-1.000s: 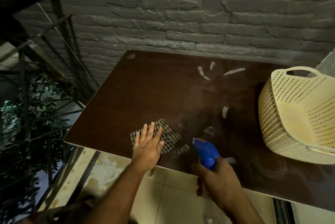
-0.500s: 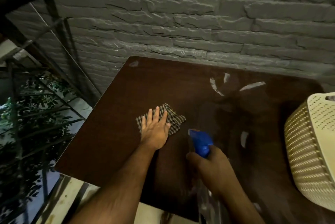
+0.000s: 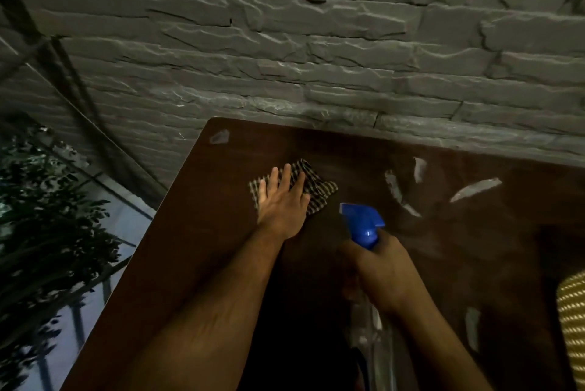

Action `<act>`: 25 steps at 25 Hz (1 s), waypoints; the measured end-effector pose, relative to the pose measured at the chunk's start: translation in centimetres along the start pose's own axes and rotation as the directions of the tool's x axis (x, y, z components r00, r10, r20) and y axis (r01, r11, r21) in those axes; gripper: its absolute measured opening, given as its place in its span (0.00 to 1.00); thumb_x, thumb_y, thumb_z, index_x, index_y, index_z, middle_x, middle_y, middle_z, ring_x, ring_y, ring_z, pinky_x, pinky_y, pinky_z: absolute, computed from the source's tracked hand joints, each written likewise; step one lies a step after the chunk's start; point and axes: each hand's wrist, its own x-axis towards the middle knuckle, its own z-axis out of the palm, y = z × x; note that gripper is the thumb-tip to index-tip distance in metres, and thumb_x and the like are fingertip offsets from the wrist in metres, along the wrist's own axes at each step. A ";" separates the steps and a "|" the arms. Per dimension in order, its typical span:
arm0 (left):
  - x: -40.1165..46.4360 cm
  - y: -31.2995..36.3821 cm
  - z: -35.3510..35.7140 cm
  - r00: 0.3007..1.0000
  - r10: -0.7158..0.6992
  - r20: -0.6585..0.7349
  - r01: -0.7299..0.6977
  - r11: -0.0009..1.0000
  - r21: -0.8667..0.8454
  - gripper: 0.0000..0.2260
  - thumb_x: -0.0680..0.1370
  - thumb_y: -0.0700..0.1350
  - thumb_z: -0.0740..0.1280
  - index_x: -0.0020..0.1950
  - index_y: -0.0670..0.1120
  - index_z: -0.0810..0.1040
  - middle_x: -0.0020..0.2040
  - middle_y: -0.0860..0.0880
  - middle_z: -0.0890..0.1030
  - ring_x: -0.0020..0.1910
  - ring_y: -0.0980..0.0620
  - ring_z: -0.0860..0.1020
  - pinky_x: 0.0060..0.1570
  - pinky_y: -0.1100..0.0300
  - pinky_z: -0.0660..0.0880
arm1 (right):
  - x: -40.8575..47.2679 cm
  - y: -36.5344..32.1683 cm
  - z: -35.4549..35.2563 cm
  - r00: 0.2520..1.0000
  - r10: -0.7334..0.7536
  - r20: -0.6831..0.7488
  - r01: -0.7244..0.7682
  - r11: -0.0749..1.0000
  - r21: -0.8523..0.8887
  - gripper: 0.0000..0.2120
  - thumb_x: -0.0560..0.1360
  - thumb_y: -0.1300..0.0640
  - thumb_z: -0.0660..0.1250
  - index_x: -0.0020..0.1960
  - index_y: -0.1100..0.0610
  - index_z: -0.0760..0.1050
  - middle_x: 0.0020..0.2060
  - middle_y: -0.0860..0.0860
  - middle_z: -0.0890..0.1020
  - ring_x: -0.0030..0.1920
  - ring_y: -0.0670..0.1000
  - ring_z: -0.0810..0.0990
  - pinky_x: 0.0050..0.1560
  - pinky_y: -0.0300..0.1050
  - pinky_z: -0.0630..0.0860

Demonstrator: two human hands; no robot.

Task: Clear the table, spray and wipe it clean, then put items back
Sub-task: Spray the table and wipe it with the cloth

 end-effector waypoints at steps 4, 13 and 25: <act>4.4 0.8 -0.5 1.000 -0.008 -0.013 0.008 1.000 -0.009 0.25 0.83 0.58 0.47 0.80 0.55 0.48 0.80 0.49 0.41 0.78 0.46 0.37 0.74 0.43 0.37 | 3.1 -2.4 -0.9 1.000 0.020 -0.011 -0.020 1.000 0.006 0.10 0.67 0.50 0.70 0.44 0.53 0.74 0.31 0.58 0.82 0.33 0.61 0.82 0.42 0.68 0.80; 10.3 7.4 -0.9 0.957 -0.277 -0.085 0.266 0.956 -0.126 0.27 0.83 0.55 0.49 0.80 0.49 0.48 0.80 0.43 0.43 0.78 0.39 0.39 0.72 0.38 0.36 | 6.6 -3.8 -3.2 0.995 0.059 -0.075 -0.055 0.997 0.060 0.08 0.71 0.54 0.70 0.46 0.50 0.72 0.33 0.57 0.83 0.32 0.57 0.83 0.42 0.64 0.82; 11.7 13.9 -0.1 0.975 -0.216 -0.057 0.208 0.972 -0.112 0.30 0.83 0.56 0.50 0.80 0.43 0.46 0.79 0.39 0.41 0.77 0.38 0.37 0.71 0.40 0.32 | 5.9 -2.9 -6.1 0.991 0.109 -0.075 -0.105 0.993 0.059 0.08 0.75 0.56 0.68 0.52 0.57 0.73 0.31 0.55 0.83 0.26 0.50 0.81 0.31 0.45 0.76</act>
